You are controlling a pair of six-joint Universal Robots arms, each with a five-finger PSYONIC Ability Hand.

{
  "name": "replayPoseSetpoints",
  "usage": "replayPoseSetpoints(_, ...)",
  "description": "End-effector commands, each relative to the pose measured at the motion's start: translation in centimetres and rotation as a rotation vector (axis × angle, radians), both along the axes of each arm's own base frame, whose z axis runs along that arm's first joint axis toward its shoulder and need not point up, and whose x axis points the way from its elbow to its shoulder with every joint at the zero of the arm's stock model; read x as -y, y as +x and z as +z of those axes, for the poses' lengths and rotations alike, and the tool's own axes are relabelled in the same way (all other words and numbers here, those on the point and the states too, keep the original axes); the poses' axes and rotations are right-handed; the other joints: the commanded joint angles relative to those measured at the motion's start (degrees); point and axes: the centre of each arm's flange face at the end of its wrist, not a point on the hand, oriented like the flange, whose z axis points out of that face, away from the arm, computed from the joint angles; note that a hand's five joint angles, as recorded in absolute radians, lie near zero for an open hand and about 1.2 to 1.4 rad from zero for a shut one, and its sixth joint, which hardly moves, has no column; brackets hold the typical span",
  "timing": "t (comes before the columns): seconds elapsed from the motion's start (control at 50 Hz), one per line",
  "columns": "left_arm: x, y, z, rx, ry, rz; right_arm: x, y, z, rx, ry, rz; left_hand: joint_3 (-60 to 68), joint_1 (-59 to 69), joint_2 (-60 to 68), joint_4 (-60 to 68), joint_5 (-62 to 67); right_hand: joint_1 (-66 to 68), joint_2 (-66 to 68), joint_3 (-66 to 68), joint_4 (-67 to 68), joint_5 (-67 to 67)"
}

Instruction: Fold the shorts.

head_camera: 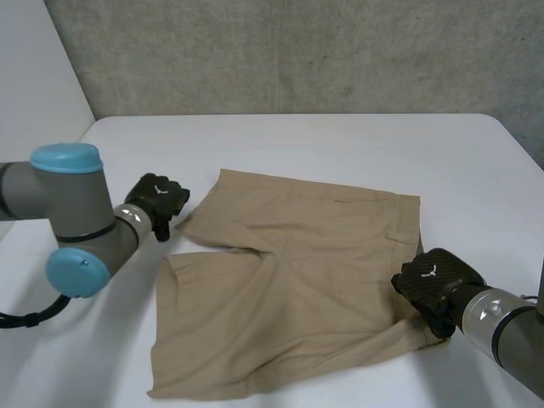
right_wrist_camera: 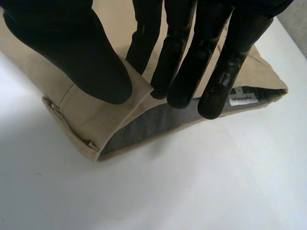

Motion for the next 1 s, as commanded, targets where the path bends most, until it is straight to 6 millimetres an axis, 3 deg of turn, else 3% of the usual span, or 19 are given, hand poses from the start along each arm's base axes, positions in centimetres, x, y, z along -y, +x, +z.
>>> replayPoseSetpoints(0.02,-3.1,0.9,4.3,-0.057,-0.035,0.014,1.5,0.3,1.0,0.088,-0.048,-0.050,-5.4,-3.1,-5.2,-5.1,-5.2,24.3,12.4,12.2,11.8,12.5)
replayPoseSetpoints(0.12,-6.1,1.5,6.7,-0.156,-0.024,0.039,3.1,0.9,1.4,0.173,-0.082,-0.092,-8.3,-6.0,-8.1,-8.0,-8.1,24.3,12.4,12.2,11.8,12.5)
replayPoseSetpoints(0.14,-7.4,1.7,7.3,-0.199,-0.011,0.048,3.8,1.2,1.1,0.193,-0.077,-0.107,-8.8,-6.5,-8.6,-8.5,-8.6,24.3,12.4,12.2,11.8,12.5)
replayPoseSetpoints(0.22,-10.2,2.3,7.8,-0.280,0.031,0.069,4.7,1.4,0.9,0.214,-0.071,-0.127,-8.5,-6.1,-8.2,-8.2,-8.2,24.3,12.4,12.2,11.8,12.5)
replayPoseSetpoints(0.28,-14.0,2.9,7.6,-0.344,0.098,0.078,5.5,1.5,0.7,0.239,-0.079,-0.153,-8.3,-6.0,-8.1,-8.0,-8.1,24.3,12.4,12.2,11.8,12.5)
replayPoseSetpoints(0.36,-17.2,3.1,6.6,-0.362,0.182,0.078,6.3,1.4,0.9,0.256,-0.104,-0.187,-8.3,-6.0,-8.1,-8.0,-8.1,24.3,12.4,12.2,11.8,12.5)
replayPoseSetpoints(0.44,-19.1,3.5,5.6,-0.353,0.258,0.091,6.3,1.4,0.8,0.254,-0.104,-0.189,-8.3,-6.0,-8.1,-8.0,-8.1,24.3,12.4,12.2,11.8,12.5)
replayPoseSetpoints(0.58,-20.0,3.8,4.7,-0.352,0.323,0.121,6.1,1.4,0.3,0.248,-0.088,-0.189,-8.8,-6.5,-8.6,-8.5,-8.6,24.3,12.4,12.2,11.8,12.5)
replayPoseSetpoints(0.84,-17.7,4.1,3.2,-0.346,0.275,0.202,5.5,1.2,-0.2,0.240,-0.068,-0.193,-8.6,-6.3,-8.4,-8.3,-8.4,24.3,12.4,12.2,11.8,12.5)
replayPoseSetpoints(1.0,-16.8,3.7,0.4,-0.301,0.346,0.215,5.5,1.1,-0.1,0.240,-0.070,-0.197,-8.0,-5.6,-7.7,-7.7,-7.7,24.3,12.4,12.2,11.8,12.5)
